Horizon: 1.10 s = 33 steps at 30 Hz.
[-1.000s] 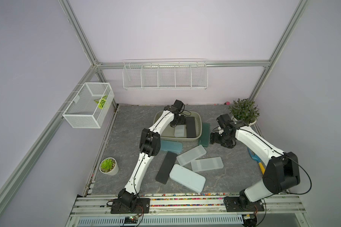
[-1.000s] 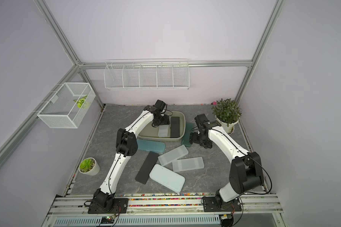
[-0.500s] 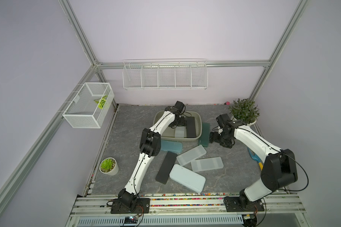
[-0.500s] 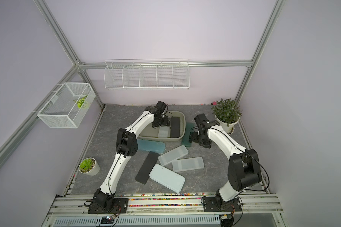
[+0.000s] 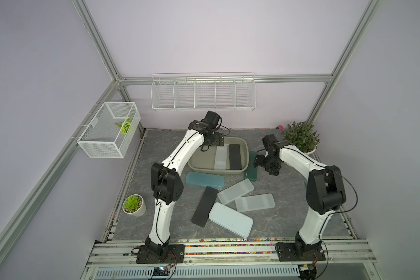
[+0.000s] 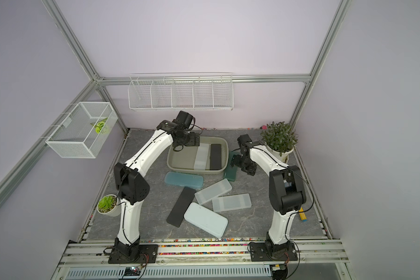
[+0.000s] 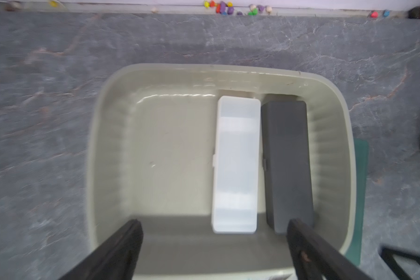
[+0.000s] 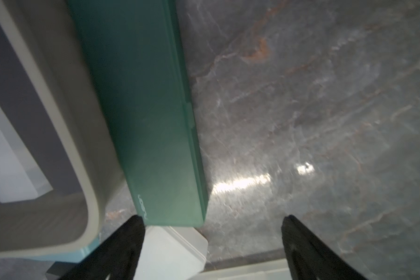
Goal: Put the pencil case into the storage box
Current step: Place the pencil case at the storage box, then move the storage box to the center of the board, then pick up the pencil case from the center of the board.
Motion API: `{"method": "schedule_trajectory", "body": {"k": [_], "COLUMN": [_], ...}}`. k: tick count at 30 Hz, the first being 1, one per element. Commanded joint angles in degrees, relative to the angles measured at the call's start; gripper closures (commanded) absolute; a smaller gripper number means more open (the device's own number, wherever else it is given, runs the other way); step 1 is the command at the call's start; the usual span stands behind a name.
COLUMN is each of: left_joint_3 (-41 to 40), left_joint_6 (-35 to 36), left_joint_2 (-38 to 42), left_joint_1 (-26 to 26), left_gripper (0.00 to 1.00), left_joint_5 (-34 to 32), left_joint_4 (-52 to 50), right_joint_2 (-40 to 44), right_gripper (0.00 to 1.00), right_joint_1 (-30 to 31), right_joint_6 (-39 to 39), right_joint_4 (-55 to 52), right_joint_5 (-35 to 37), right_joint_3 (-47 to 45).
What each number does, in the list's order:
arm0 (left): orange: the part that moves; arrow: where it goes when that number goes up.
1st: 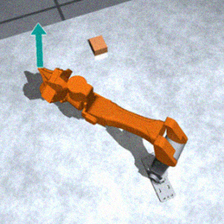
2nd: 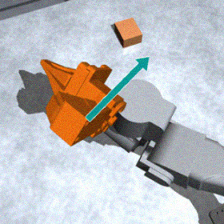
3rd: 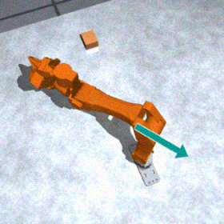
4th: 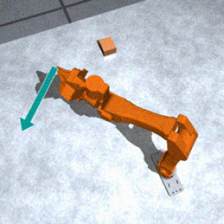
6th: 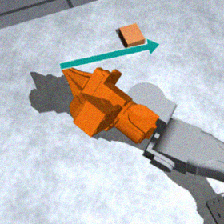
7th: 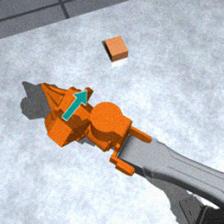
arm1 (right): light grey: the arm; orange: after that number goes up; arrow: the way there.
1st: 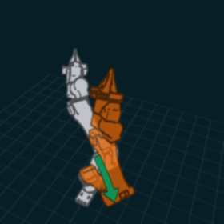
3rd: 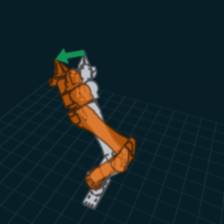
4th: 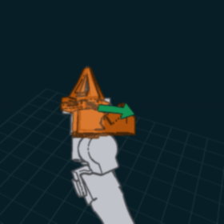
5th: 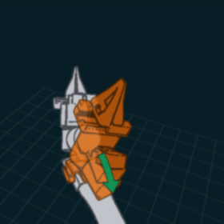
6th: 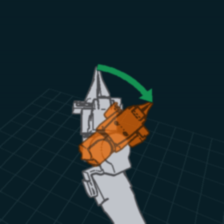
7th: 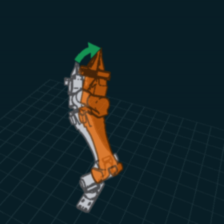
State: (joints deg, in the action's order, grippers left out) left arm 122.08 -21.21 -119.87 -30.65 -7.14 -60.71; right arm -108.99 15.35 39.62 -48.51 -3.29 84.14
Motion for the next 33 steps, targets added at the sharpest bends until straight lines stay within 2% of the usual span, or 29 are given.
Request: {"method": "schedule_trajectory", "body": {"k": [1, 5, 11, 20, 26, 33], "left_joint_3": [-9.5, -18.2, -25.0, -26.3, -28.4, -29.1], "left_joint_6": [-0.7, -0.7, 0.3, 2.0, 2.5, 2.7], "left_joint_2": [4.4, 10.2, 14.9, 15.6, 16.0, 15.6], "left_joint_1": [3.1, 6.8, 11.2, 14.0, 14.7, 15.6], "left_gripper": [0.02, 0.02, 0.02, 0.02, 0.02, 0.03], "left_joint_5": [-2.5, -2.7, -3.0, -2.6, -2.5, -2.5], "left_joint_4": [0.8, 1.8, 2.6, 1.8, 2.9, 4.2], "right_joint_2": [-3.7, -7.8, -12.2, -17.3, -19.8, -19.3], "right_gripper": [0.07, 0.07, 0.07, 0.06, 0.07, 0.18], "right_joint_1": [0.3, 1.1, 2.7, 5.3, 5.3, 5.1], "right_joint_6": [1.6, 1.4, 0.4, -1.0, -1.0, -1.7], "right_joint_4": [0.1, -0.8, -0.9, -3.6, -7.9, -9.0], "right_joint_5": [-1.0, -1.1, -1.5, -1.5, 1.9, 5.6], "right_joint_3": [3.0, 5.9, 9.5, 16.3, 17.9, 14.8]}}
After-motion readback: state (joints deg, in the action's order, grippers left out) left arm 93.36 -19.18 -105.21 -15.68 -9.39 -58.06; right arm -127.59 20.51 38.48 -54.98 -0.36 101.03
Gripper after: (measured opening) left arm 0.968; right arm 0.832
